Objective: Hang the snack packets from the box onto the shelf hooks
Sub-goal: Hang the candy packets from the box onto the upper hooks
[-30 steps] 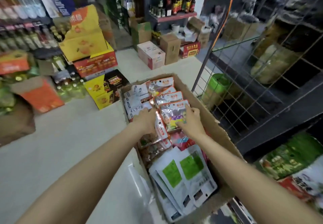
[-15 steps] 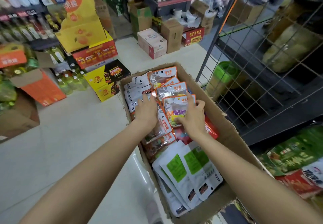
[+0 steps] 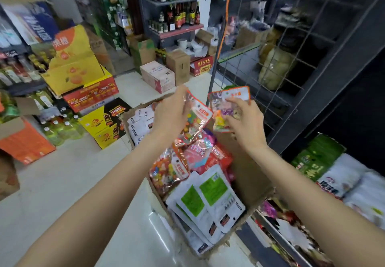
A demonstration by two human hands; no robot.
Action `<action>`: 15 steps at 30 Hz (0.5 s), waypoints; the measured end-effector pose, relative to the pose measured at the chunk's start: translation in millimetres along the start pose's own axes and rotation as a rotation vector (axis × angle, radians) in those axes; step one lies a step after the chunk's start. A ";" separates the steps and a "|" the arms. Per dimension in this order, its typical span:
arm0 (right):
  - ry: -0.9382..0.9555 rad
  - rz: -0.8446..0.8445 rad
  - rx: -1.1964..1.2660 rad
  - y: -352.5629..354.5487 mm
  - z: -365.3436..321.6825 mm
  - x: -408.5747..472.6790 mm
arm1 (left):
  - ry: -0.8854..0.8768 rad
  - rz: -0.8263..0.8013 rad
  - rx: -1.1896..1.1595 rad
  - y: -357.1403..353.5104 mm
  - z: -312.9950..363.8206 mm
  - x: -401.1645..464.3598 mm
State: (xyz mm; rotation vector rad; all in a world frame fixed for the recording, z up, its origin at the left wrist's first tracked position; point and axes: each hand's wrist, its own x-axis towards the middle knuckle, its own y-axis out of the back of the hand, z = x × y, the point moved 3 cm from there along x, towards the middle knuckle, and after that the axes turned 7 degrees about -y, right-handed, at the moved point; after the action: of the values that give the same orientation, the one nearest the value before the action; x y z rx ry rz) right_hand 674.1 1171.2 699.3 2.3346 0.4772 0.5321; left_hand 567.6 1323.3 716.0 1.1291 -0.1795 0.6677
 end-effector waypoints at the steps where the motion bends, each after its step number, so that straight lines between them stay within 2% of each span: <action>1: 0.016 0.042 0.015 20.6 -2.0 -1.0 | -0.031 0.041 -0.027 7.4 17.1 3.7; 5: 0.109 0.231 0.049 114.0 0.6 -15.5 | -0.211 0.181 -0.208 25.9 96.4 23.6; 10: 0.178 0.473 0.039 253.9 10.3 -65.7 | -0.402 0.346 -0.503 35.8 231.5 36.9; 15: 0.192 0.682 -0.026 380.6 26.0 -121.8 | -0.469 0.357 -0.719 46.7 370.0 25.5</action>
State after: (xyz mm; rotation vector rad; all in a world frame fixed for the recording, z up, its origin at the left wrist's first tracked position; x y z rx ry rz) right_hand 655.7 834.5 915.2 2.3991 -0.2674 1.0718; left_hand 632.5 1020.6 925.4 0.5357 -0.9615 0.5661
